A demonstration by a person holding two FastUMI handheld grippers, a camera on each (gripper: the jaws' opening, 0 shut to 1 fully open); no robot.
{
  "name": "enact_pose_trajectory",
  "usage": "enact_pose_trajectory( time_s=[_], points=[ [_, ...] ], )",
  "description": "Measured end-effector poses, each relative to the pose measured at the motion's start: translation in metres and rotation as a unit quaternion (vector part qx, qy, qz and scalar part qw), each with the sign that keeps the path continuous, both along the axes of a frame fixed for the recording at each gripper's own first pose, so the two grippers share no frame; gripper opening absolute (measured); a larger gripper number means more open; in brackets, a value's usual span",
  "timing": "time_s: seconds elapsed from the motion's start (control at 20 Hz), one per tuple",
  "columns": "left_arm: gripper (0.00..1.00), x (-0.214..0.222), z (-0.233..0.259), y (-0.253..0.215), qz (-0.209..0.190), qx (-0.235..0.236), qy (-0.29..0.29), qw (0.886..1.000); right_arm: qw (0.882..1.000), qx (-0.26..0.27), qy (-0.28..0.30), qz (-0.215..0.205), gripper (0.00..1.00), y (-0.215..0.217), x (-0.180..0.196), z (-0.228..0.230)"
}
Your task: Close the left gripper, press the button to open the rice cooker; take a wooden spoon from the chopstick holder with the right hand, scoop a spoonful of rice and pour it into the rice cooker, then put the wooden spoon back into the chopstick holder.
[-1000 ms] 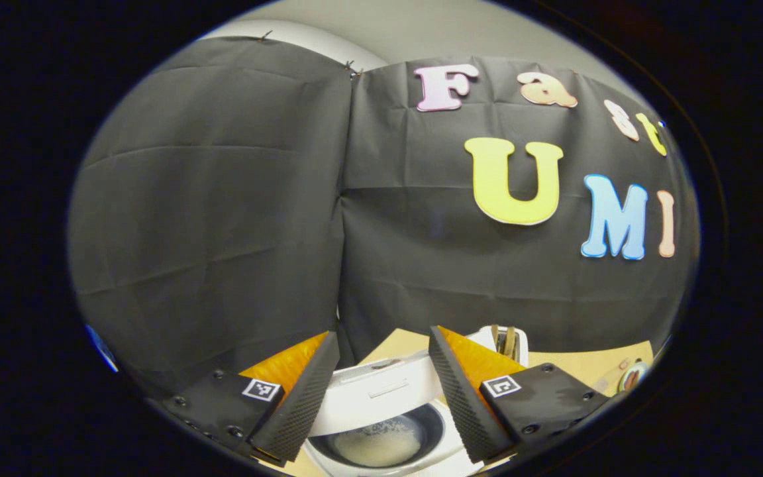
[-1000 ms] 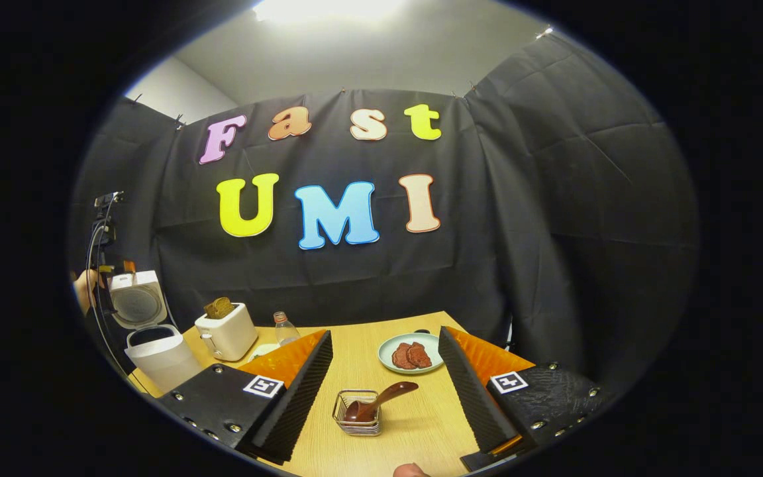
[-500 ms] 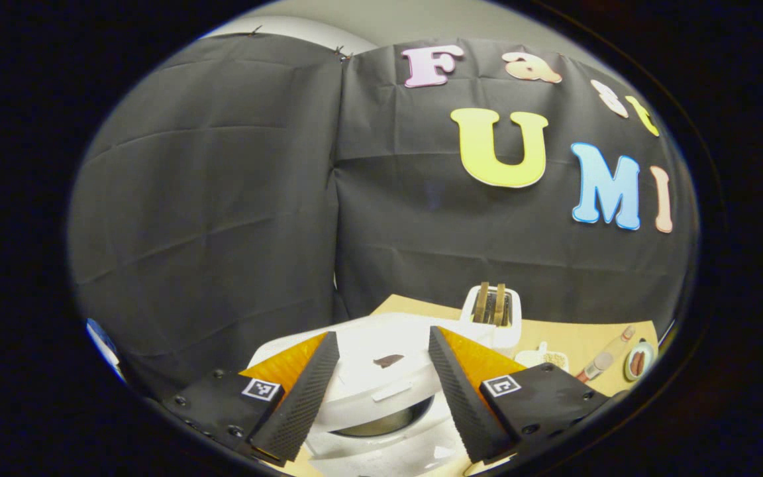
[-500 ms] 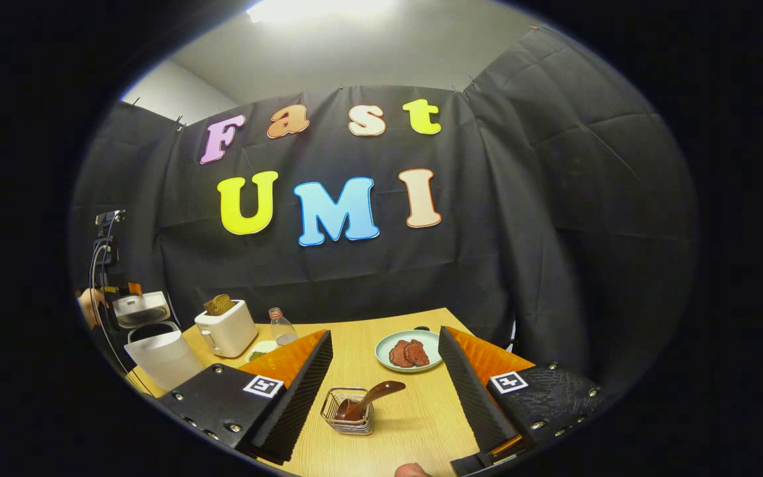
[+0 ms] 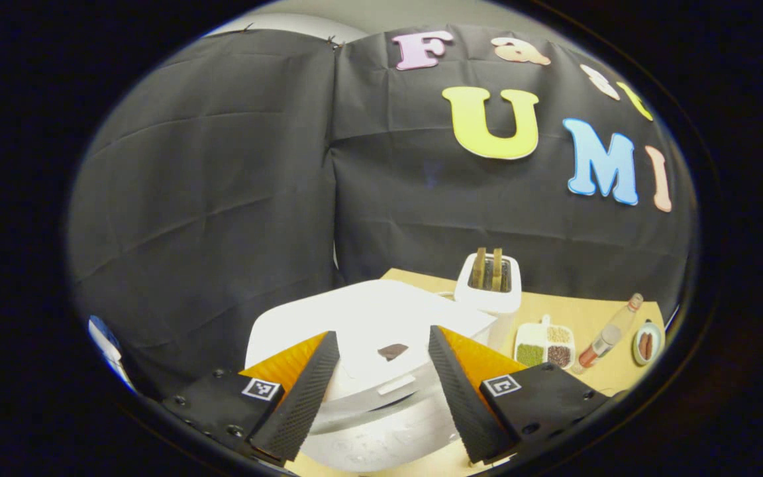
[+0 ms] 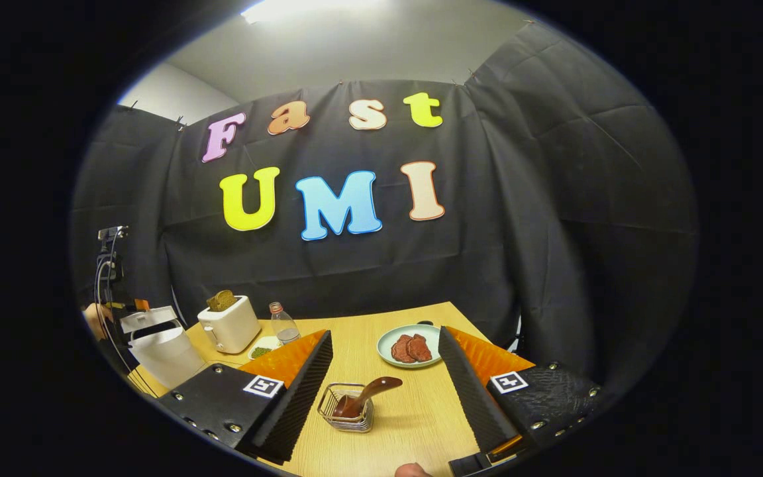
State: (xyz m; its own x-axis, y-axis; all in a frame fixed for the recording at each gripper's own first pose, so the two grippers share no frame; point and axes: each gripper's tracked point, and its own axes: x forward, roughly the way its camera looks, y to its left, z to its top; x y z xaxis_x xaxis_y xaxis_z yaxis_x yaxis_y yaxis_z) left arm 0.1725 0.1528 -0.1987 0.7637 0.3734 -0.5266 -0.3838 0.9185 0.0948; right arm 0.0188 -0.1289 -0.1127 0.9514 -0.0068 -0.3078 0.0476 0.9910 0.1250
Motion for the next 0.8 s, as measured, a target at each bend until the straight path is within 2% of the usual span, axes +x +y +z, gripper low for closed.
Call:
enact_pose_trajectory(
  time_s=[0.45,0.8],
  points=[
    [0.96,-0.011,-0.042,-0.016,0.000,-0.028,0.043,0.999,1.000,0.009,0.008,-0.003,0.98,-0.008,-0.001,-0.009],
    [0.96,-0.009,-0.055,-0.021,-0.006,-0.027,0.050,0.998,1.000,0.013,0.006,0.002,0.98,-0.002,0.006,-0.007]
  ],
)
